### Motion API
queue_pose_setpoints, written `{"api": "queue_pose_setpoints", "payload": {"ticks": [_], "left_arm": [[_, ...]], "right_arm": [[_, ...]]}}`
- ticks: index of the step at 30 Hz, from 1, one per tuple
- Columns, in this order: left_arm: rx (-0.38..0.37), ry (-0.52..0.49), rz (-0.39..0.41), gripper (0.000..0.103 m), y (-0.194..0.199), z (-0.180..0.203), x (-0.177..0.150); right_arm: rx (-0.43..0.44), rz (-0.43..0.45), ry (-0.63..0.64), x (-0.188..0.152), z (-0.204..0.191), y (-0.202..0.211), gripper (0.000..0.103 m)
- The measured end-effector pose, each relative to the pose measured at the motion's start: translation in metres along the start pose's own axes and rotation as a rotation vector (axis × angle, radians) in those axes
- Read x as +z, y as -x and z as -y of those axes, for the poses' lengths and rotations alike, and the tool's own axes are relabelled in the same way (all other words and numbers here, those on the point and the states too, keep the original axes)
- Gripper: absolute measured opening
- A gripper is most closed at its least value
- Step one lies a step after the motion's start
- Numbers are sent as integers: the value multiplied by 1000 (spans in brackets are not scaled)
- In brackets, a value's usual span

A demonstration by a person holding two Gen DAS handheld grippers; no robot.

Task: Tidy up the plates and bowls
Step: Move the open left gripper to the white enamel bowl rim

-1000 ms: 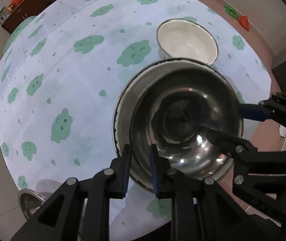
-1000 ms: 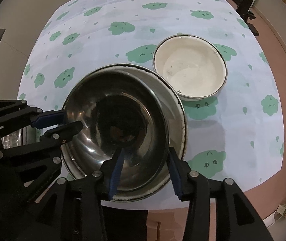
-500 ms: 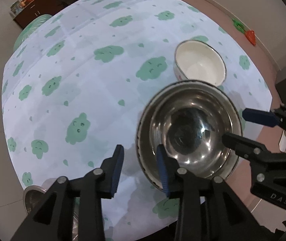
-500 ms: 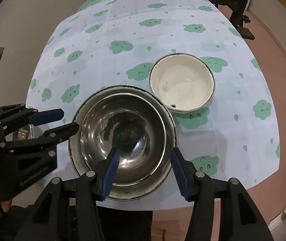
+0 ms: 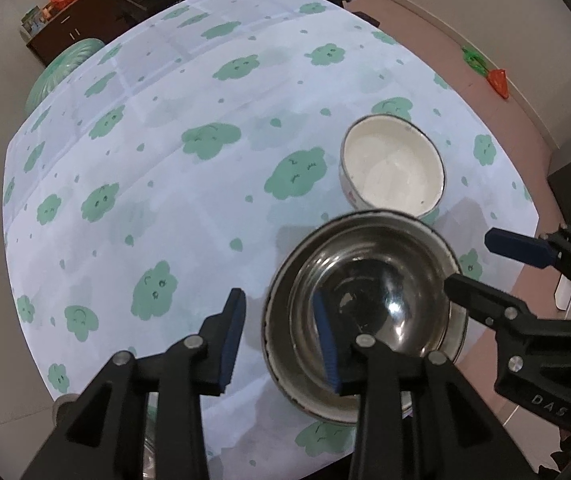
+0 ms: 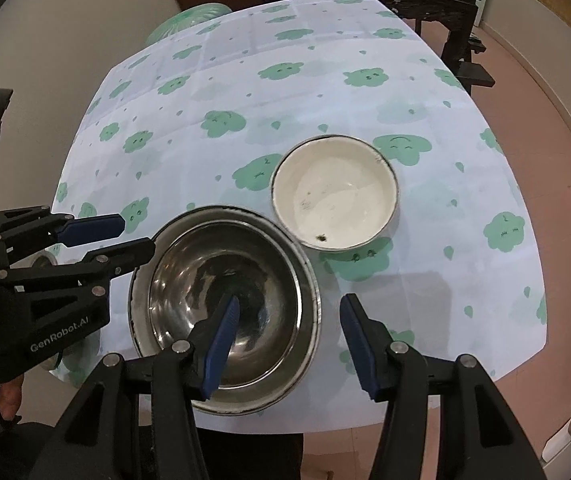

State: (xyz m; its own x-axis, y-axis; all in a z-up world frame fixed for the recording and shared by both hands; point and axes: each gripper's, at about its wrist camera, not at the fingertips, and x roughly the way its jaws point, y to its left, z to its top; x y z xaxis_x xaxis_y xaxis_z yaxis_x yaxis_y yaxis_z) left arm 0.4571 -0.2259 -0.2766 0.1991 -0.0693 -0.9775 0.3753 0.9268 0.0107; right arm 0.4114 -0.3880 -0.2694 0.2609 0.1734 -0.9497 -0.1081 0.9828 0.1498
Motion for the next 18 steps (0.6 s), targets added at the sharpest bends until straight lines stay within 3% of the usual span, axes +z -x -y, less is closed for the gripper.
{"api": "queue_pose_setpoints", "payload": {"ticks": [18], "left_arm": [[19, -40, 3, 39, -16, 22, 52]], "right_arm": [[-29, 20, -37, 29, 39, -9, 55]]}}
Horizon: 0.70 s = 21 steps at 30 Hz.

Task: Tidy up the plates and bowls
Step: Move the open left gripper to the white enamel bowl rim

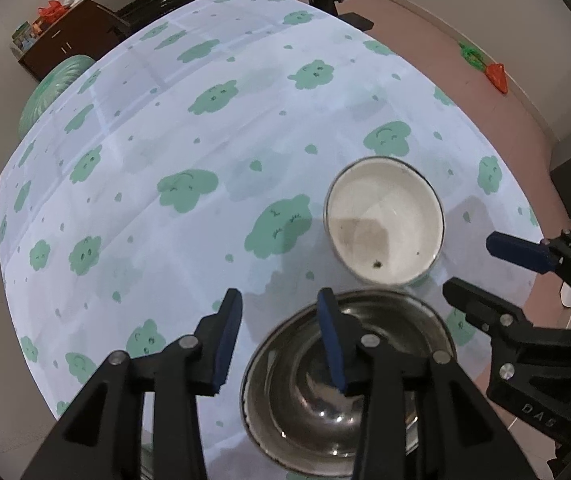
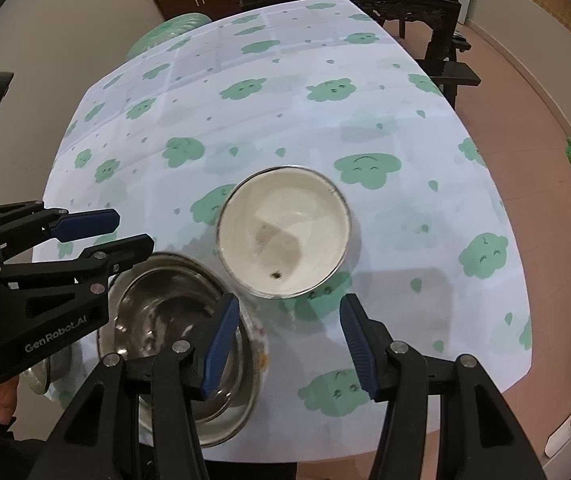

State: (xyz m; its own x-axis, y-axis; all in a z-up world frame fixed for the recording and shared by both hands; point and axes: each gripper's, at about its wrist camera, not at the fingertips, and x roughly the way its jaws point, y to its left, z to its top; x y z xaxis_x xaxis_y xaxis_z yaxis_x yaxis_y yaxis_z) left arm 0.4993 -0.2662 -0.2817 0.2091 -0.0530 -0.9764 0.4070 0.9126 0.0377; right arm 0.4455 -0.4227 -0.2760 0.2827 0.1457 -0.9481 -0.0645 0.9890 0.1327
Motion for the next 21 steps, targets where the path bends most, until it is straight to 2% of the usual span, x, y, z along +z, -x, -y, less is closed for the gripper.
{"api": "queue_pose_setpoints", "payload": {"ticks": [21], "left_arm": [[22, -39, -49, 40, -43, 20, 39]], "right_arm": [[-47, -28, -39, 25, 30, -36, 52]]}}
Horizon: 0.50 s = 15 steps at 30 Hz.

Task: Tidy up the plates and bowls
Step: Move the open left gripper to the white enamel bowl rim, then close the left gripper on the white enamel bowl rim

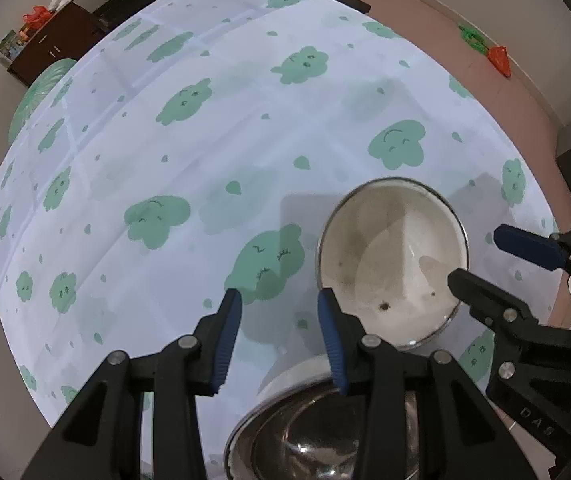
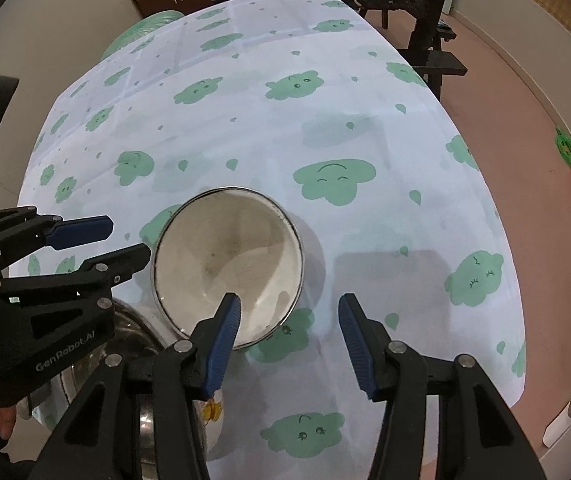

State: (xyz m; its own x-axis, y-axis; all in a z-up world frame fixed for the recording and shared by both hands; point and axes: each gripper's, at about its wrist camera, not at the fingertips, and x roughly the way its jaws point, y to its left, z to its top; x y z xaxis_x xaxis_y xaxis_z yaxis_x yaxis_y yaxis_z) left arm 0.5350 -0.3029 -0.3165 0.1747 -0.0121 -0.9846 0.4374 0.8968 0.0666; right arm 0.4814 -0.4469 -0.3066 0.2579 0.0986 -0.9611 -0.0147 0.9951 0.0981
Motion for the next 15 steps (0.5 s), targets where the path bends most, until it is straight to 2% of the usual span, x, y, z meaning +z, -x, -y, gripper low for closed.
{"api": "queue_pose_setpoints", "payload": {"ticks": [7, 15], "left_arm": [[-4, -18, -9, 40, -10, 9, 11], [-19, -17, -27, 38, -18, 11, 15]], "right_arm": [[-8, -14, -9, 6, 7, -10, 48], [4, -31, -5, 7, 7, -19, 33]]}}
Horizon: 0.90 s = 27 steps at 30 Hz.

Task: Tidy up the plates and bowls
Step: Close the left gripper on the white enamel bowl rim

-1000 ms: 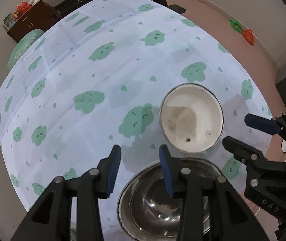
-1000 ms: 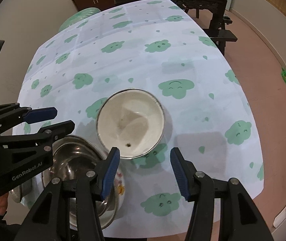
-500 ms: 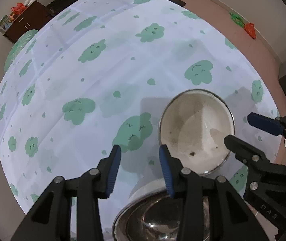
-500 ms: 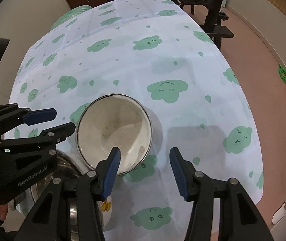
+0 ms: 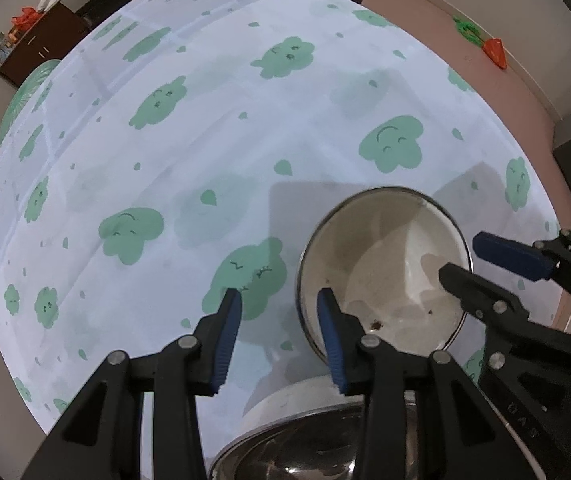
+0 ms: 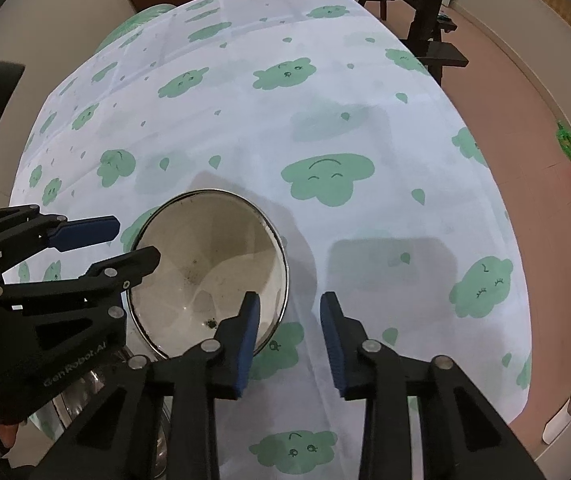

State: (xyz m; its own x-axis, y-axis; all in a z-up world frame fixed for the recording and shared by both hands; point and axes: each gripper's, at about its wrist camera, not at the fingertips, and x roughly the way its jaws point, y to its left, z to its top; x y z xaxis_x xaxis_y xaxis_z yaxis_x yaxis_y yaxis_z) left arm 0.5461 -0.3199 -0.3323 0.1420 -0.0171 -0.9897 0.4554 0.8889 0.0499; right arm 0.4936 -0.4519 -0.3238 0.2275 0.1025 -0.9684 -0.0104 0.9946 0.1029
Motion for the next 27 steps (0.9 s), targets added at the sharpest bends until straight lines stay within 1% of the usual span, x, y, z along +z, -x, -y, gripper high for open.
{"api": "queue_pose_setpoints", "payload": {"ticks": [2, 4, 6, 11, 16, 21, 27], "left_arm": [[-7, 2, -2, 37, -2, -1, 1], [-10, 2, -6, 31, -3, 0, 1], [-17, -3, -13, 20, -5, 1, 1], [-32, -7, -22, 8, -10, 4, 2], [-39, -5, -23, 5, -11, 4, 2], [-40, -7, -15, 5, -3, 9, -2], [-45, -1, 4, 5, 8, 1, 2]], "right_arm": [[6, -6, 3, 0, -1, -2, 31], [12, -11, 5, -1, -2, -4, 29], [18, -17, 6, -1, -2, -6, 25], [32, -27, 13, -1, -6, -9, 14], [36, -15, 10, 0, -6, -6, 13], [31, -12, 7, 1, -6, -3, 12], [25, 3, 11, 4, -7, 6, 12]]}}
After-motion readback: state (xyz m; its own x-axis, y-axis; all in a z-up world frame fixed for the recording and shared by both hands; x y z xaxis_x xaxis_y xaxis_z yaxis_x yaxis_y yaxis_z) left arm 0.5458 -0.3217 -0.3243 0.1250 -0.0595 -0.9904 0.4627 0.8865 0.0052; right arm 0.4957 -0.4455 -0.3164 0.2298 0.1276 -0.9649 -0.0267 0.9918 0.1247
